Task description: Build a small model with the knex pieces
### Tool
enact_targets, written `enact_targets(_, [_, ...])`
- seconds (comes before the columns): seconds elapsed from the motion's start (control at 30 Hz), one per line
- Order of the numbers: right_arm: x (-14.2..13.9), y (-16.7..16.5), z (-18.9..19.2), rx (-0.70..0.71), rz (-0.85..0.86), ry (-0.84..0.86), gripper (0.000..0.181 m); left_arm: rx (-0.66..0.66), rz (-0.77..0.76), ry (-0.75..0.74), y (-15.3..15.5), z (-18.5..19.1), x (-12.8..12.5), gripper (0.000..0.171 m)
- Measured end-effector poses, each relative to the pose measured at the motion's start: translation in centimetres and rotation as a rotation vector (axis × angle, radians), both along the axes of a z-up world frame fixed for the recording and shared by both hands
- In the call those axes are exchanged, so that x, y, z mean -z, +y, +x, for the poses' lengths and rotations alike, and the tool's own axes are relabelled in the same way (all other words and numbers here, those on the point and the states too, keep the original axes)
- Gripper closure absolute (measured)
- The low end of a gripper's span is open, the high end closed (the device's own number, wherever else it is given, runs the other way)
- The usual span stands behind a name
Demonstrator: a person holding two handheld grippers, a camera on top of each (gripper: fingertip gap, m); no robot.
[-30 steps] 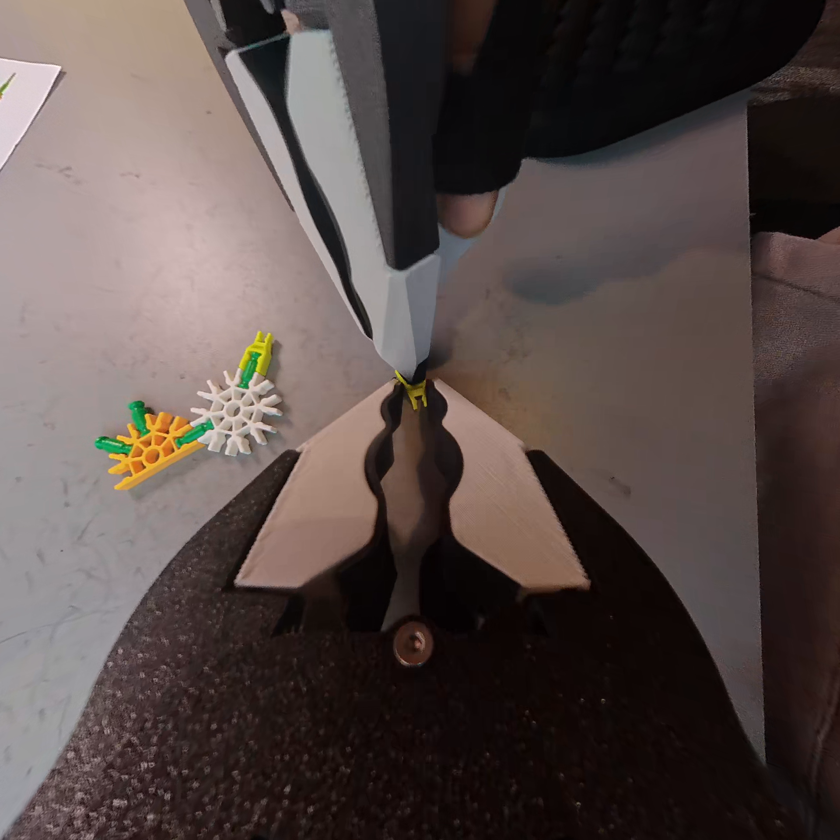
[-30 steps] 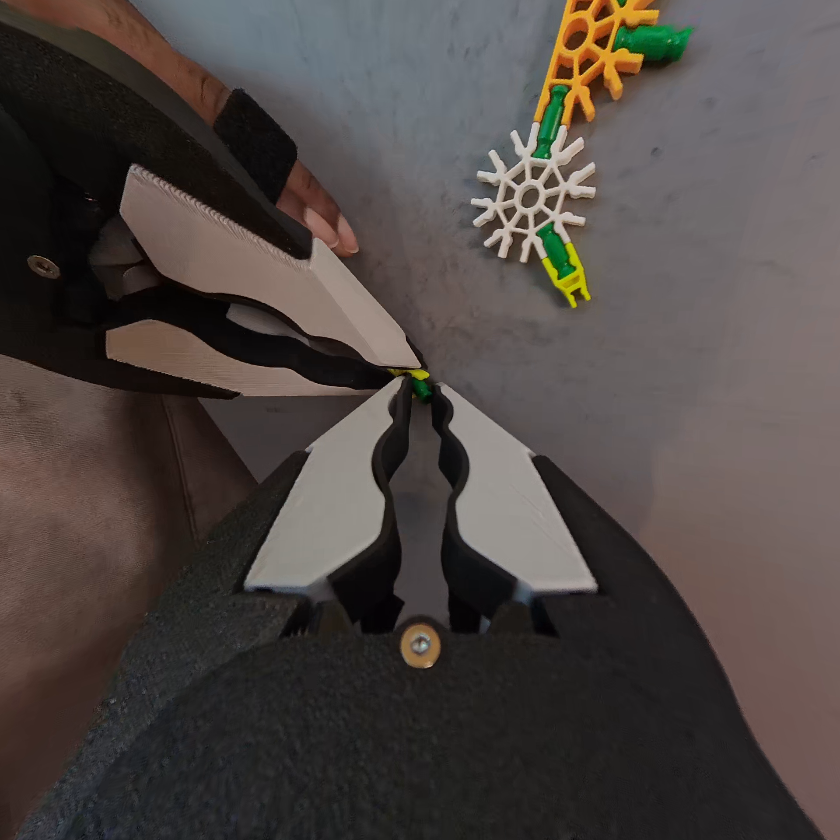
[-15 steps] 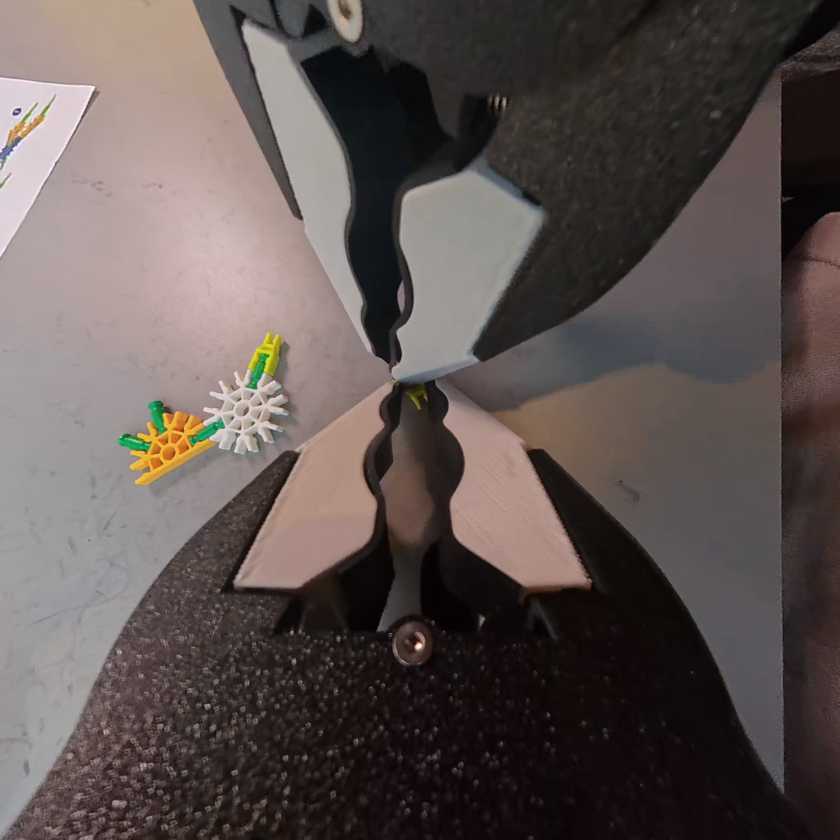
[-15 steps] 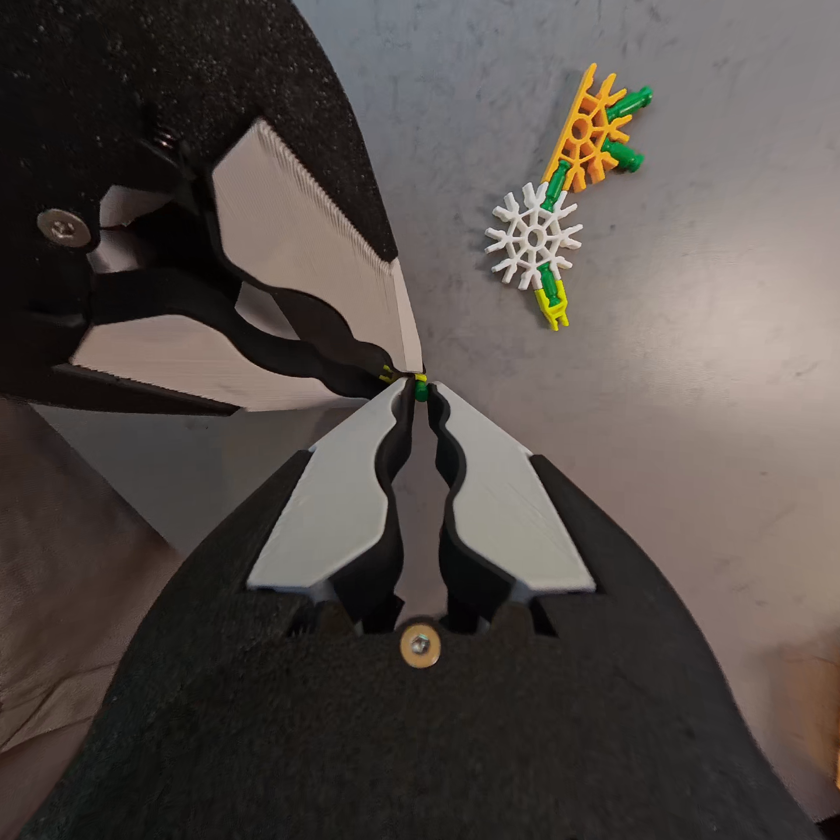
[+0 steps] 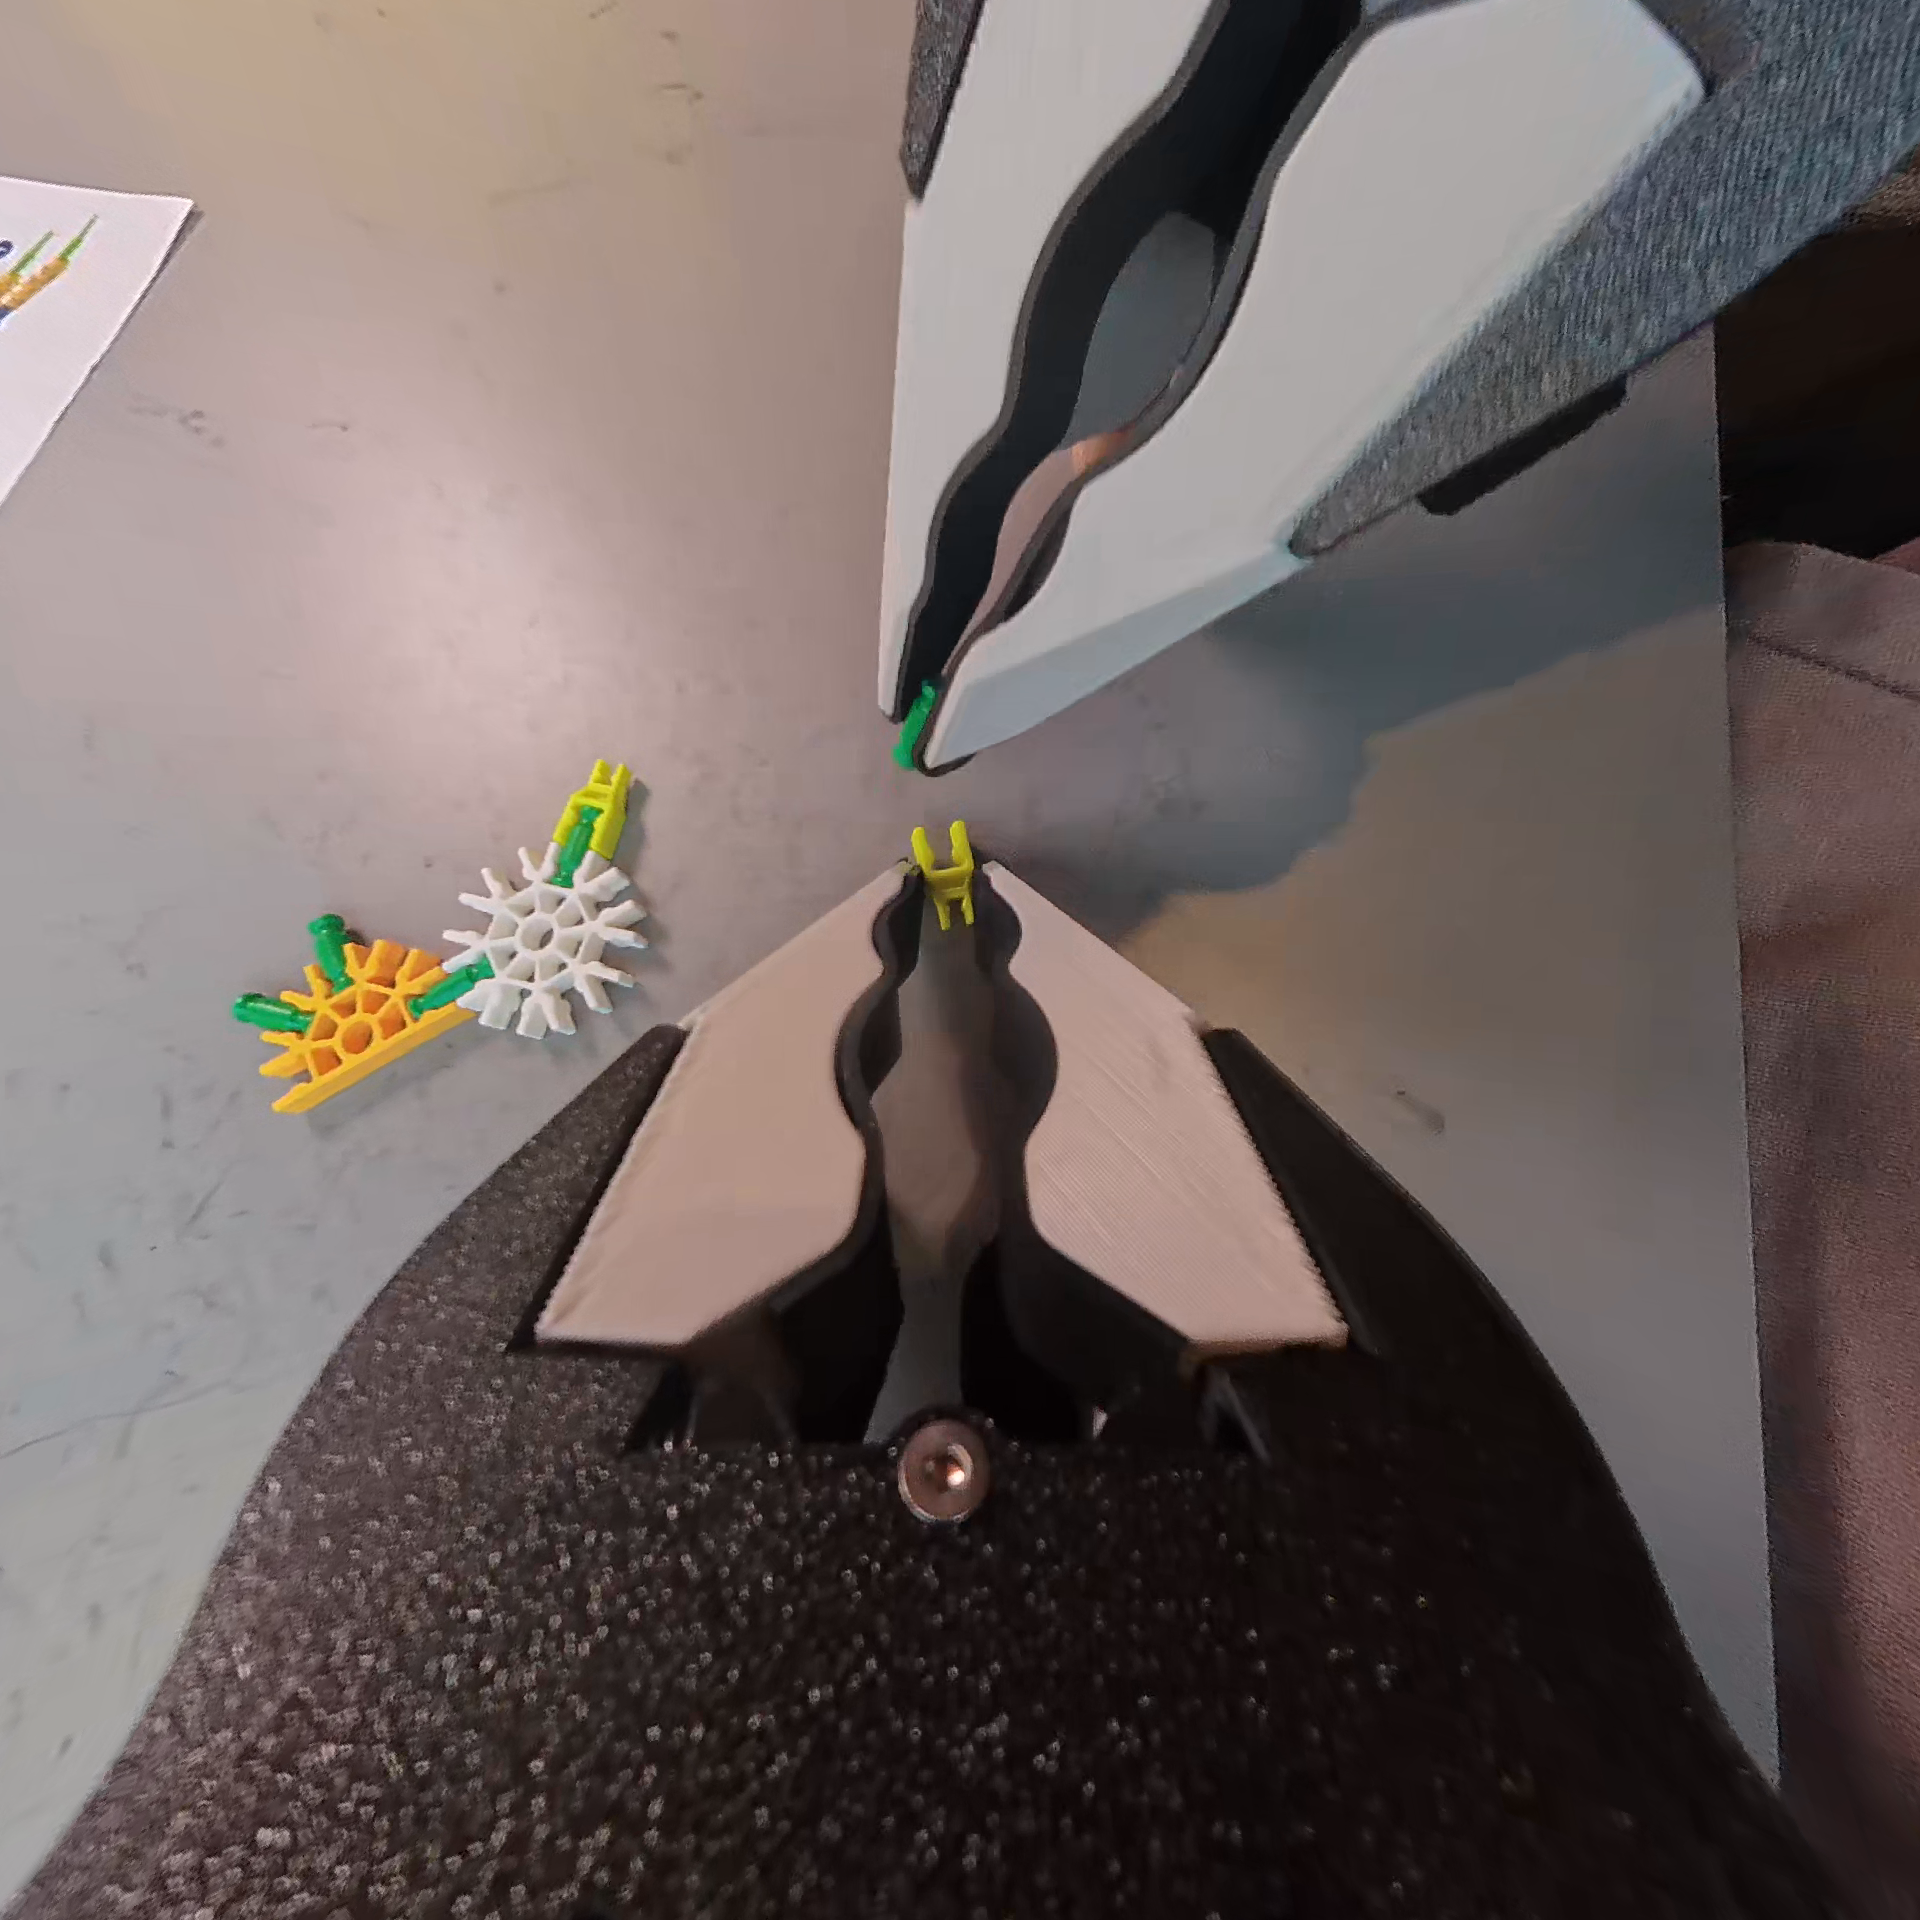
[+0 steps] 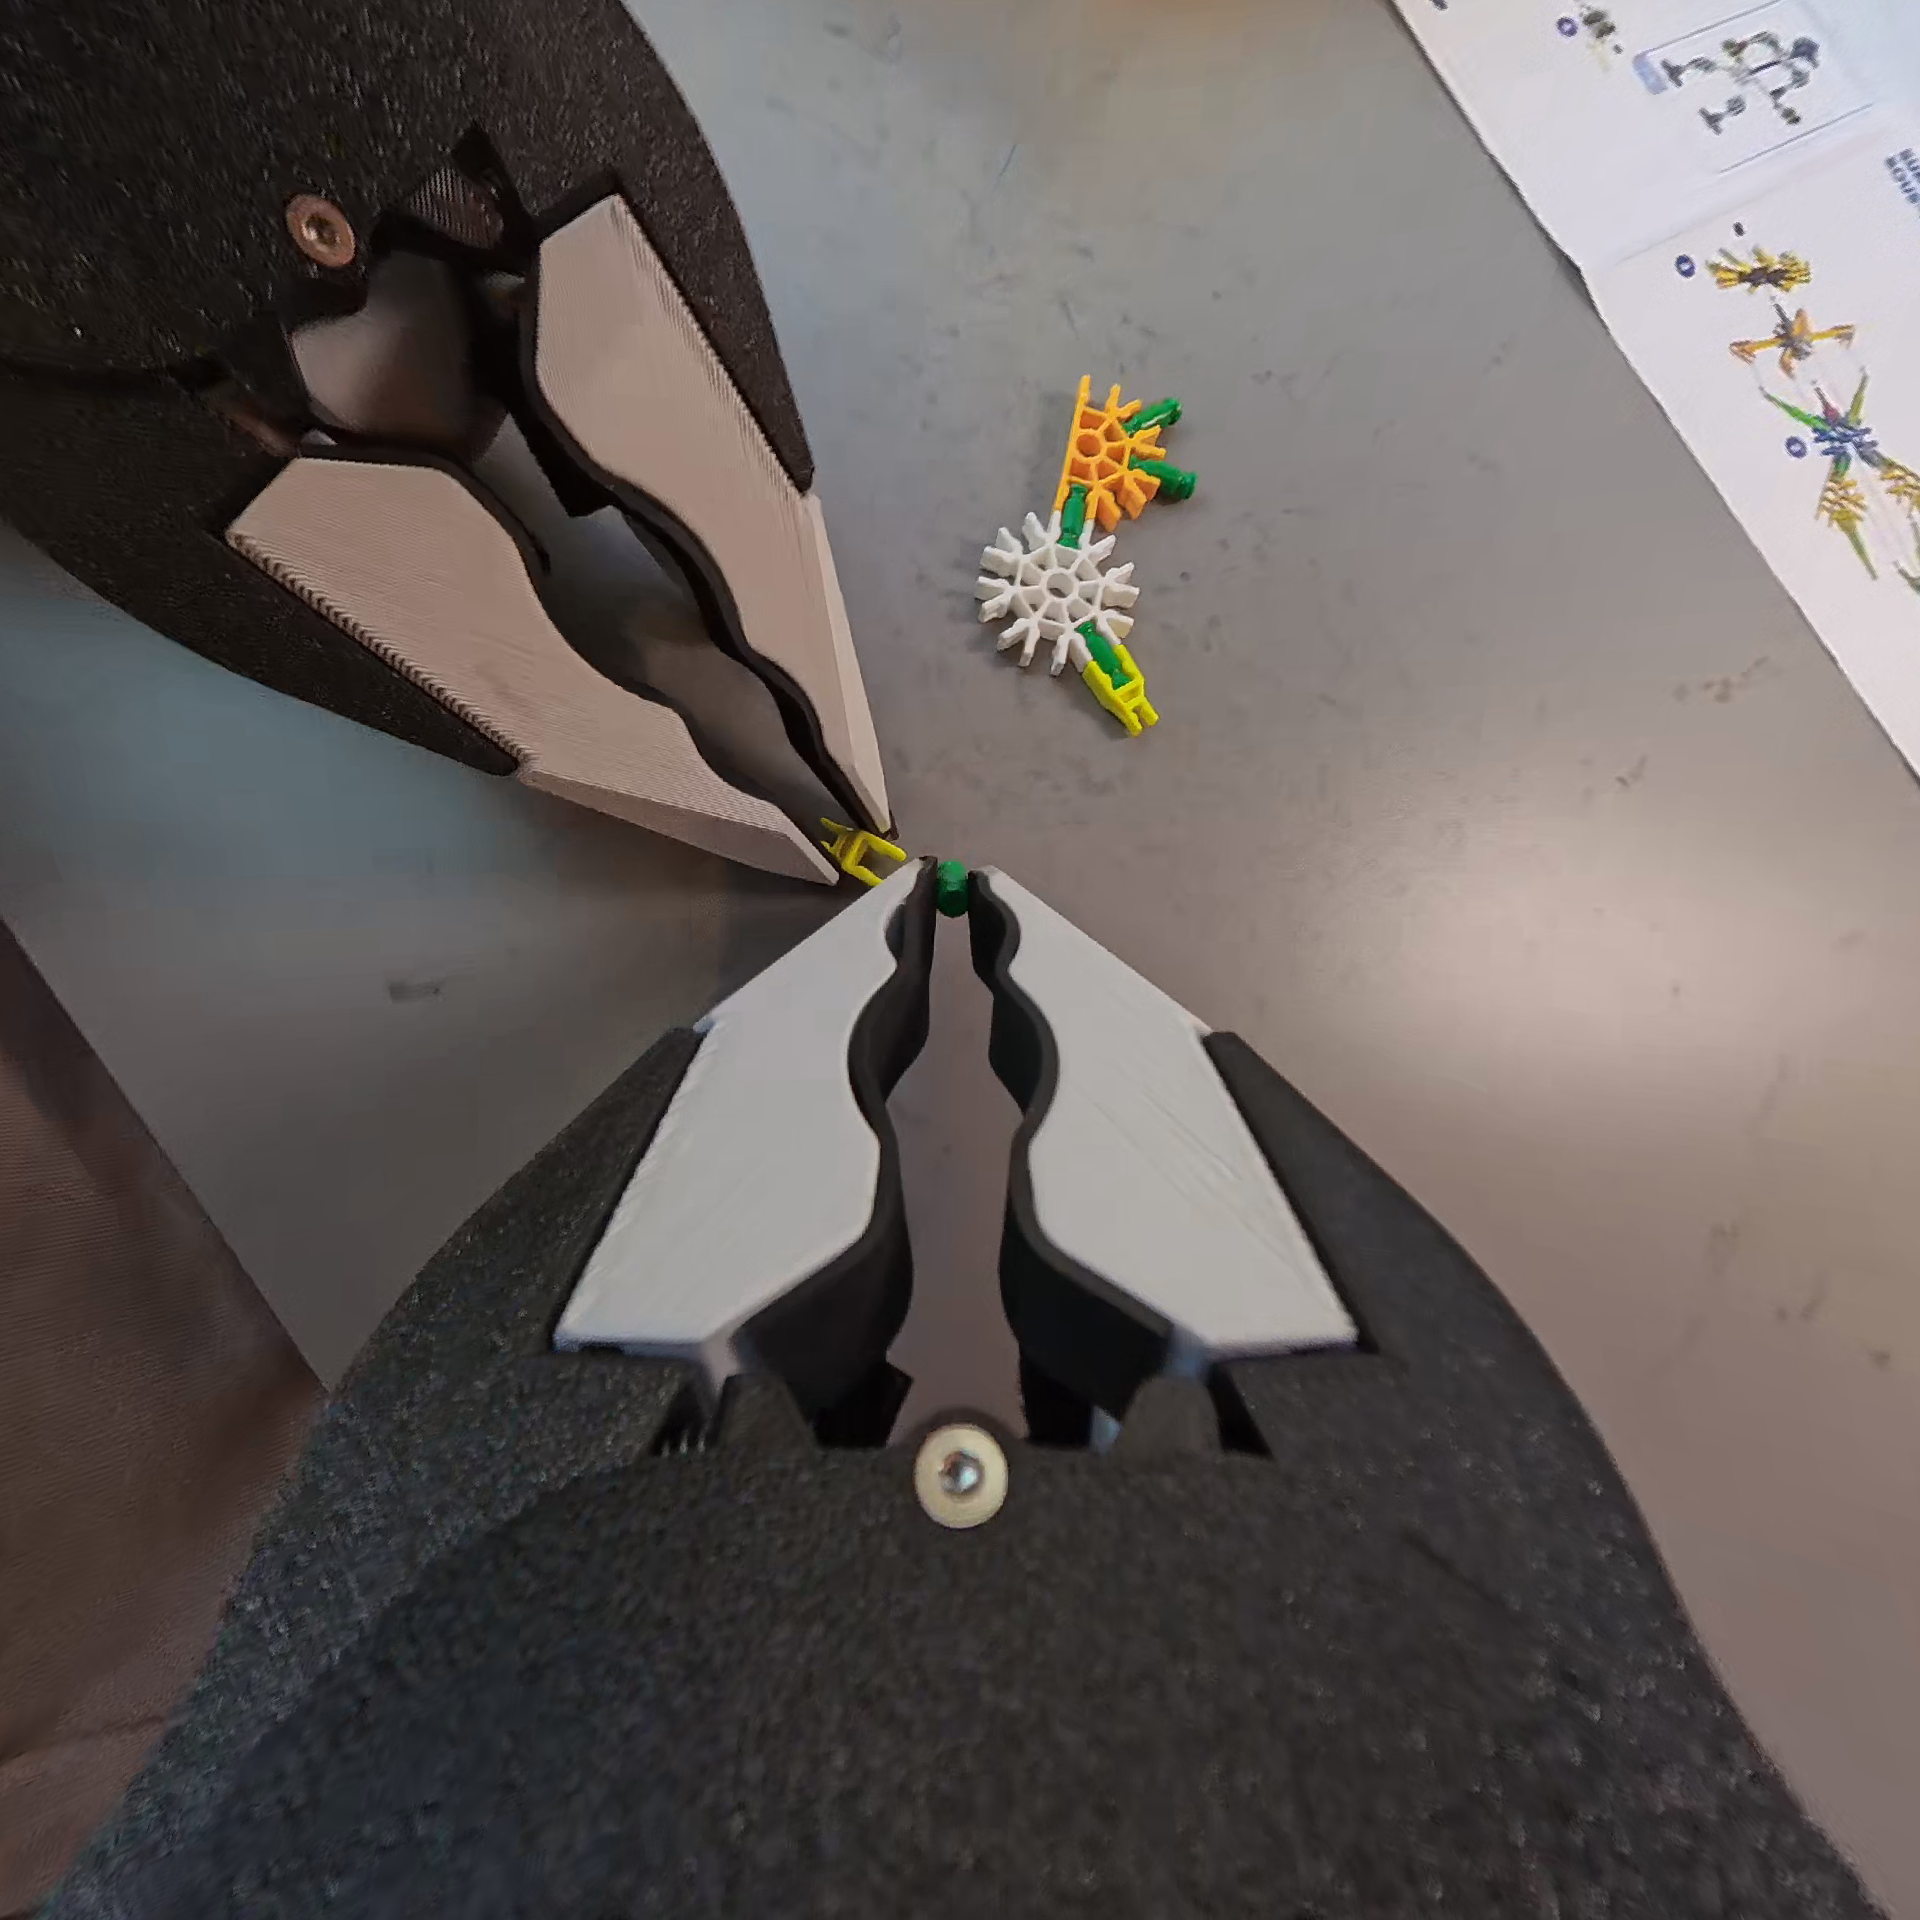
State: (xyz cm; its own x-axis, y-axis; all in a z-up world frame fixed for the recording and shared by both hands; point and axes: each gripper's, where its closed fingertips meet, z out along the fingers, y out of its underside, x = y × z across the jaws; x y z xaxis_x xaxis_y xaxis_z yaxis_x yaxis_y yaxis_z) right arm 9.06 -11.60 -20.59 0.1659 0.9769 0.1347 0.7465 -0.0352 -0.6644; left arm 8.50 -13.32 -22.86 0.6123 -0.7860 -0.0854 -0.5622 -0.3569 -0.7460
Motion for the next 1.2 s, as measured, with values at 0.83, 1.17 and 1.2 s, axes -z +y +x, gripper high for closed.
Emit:
enact_targets(0.83, [-11.2,2.4,-0.2,-0.325,0.089,0.726,0.176,-0.046,0.276,-0.348,4.0,-3.8,-7.4,0.162])
enact_targets(1.17, [-10.0,1.8,-2.7,-0.439,0.103,0.694,0.177,0.028,-0.055,-0.576,3.1,-3.6,-7.2,0.148])
enact_targets(1.2, [-10.1,1.5,-3.1,-0.462,0.104,0.697,0.176,0.049,-0.122,-0.728,2.8,-3.6,-8.7,0.148])
